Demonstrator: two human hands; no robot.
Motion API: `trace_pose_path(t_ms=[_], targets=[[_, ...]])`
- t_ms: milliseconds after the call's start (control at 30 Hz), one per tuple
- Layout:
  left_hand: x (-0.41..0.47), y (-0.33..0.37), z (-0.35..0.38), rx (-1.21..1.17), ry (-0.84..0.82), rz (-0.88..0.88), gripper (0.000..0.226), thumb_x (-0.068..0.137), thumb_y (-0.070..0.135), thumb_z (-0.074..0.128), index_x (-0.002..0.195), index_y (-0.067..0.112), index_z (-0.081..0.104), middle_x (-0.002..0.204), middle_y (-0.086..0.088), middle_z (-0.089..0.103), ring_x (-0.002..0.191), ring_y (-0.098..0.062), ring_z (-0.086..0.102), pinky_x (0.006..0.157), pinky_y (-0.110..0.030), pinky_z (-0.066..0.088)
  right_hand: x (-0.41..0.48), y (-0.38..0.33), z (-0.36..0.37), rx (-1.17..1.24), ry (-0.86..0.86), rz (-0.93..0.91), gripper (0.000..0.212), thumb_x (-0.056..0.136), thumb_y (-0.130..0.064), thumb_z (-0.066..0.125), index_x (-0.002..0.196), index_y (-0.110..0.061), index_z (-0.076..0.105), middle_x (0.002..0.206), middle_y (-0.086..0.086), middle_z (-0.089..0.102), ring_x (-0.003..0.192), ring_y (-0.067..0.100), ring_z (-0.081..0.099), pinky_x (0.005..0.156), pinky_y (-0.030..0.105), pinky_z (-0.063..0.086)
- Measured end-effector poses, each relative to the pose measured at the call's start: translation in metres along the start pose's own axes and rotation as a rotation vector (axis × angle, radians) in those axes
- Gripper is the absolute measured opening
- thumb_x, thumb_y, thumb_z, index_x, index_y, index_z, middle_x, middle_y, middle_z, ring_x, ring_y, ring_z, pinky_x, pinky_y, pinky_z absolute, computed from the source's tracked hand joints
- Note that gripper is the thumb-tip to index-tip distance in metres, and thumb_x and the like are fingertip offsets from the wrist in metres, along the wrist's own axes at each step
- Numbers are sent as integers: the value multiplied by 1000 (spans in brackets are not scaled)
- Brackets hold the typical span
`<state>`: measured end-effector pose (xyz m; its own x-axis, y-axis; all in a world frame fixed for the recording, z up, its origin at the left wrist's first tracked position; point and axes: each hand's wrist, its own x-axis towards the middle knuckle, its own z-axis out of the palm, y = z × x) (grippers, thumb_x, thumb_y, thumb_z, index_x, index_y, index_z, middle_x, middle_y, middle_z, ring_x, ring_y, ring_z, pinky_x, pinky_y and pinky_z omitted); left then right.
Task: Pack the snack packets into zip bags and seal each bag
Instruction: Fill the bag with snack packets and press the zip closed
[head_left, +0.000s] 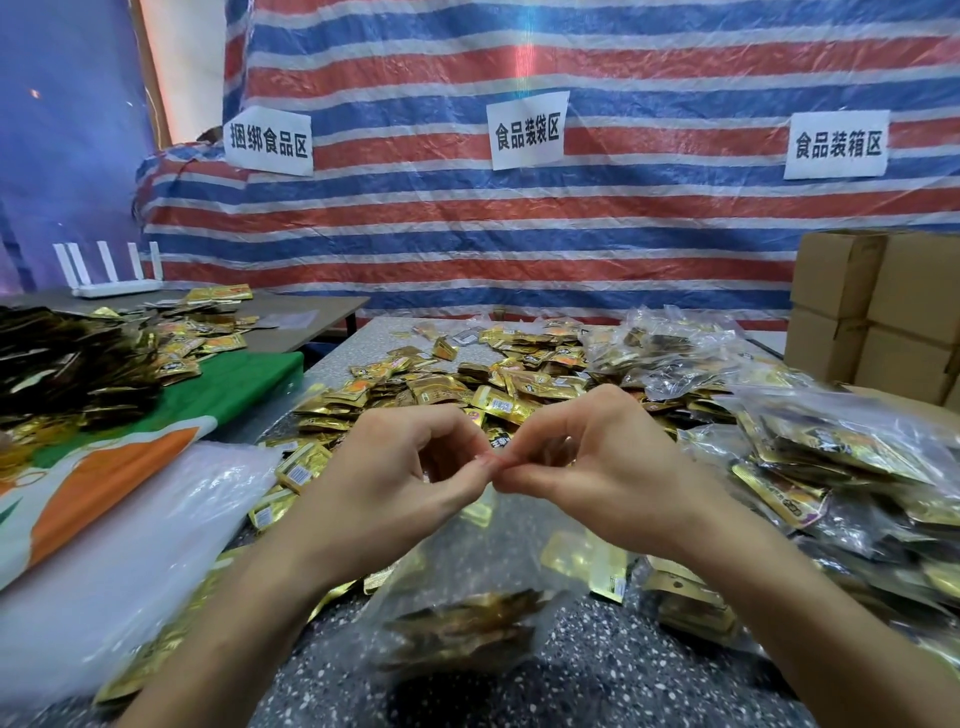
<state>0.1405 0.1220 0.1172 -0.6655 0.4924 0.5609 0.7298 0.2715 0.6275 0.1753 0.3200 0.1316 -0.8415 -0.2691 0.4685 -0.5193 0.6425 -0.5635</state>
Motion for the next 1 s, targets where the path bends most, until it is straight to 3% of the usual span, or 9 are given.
trace_pose_path(t_ms=[67,200,367,567,733,900,1000], targets=[[0,0,1,6,27,15,7,89,18,73,82,18,72,72,1,70,68,-18,65,65,-42,51,0,0,3,-8,21,-6,3,84,-24,81,85,-21,82,66,-8,72,58,7,62,56,35,51],[0,-2,0,19,115,37,12,91,11,70,82,20,68,75,0,69,69,-20,64,65,-41,49,-3,3,4,45,71,-19,5,84,-18,81,87,-21,81,73,-14,74,63,3,64,58,16,48],[-2,-4,3,8,173,29,16,90,7,70,82,20,67,75,-1,67,67,-18,62,64,-41,48,-2,3,5,-65,78,-24,10,88,-12,75,85,-21,77,72,-13,70,70,3,65,61,14,47],[1,-1,2,21,91,25,10,86,30,72,81,22,72,73,3,69,67,-19,63,63,-39,49,0,7,6,-25,88,-37,8,88,-12,75,86,-20,79,70,-16,69,68,1,63,60,11,43],[4,-5,4,14,191,-10,15,90,10,70,78,19,68,73,3,65,67,-19,59,60,-34,47,-5,13,3,35,80,11,4,86,-17,78,86,-21,78,77,-11,74,73,8,67,65,22,53],[3,-7,8,-7,195,-18,17,91,9,69,78,19,67,74,2,65,66,-18,58,60,-31,45,-4,17,5,-66,101,4,8,89,-16,75,85,-22,77,77,-10,73,74,6,66,67,21,50],[5,-8,8,-32,200,-12,16,90,7,69,79,18,68,75,1,66,67,-18,60,60,-28,46,-4,21,2,23,118,31,7,88,-17,77,85,-23,78,77,-10,74,72,6,65,64,15,46]])
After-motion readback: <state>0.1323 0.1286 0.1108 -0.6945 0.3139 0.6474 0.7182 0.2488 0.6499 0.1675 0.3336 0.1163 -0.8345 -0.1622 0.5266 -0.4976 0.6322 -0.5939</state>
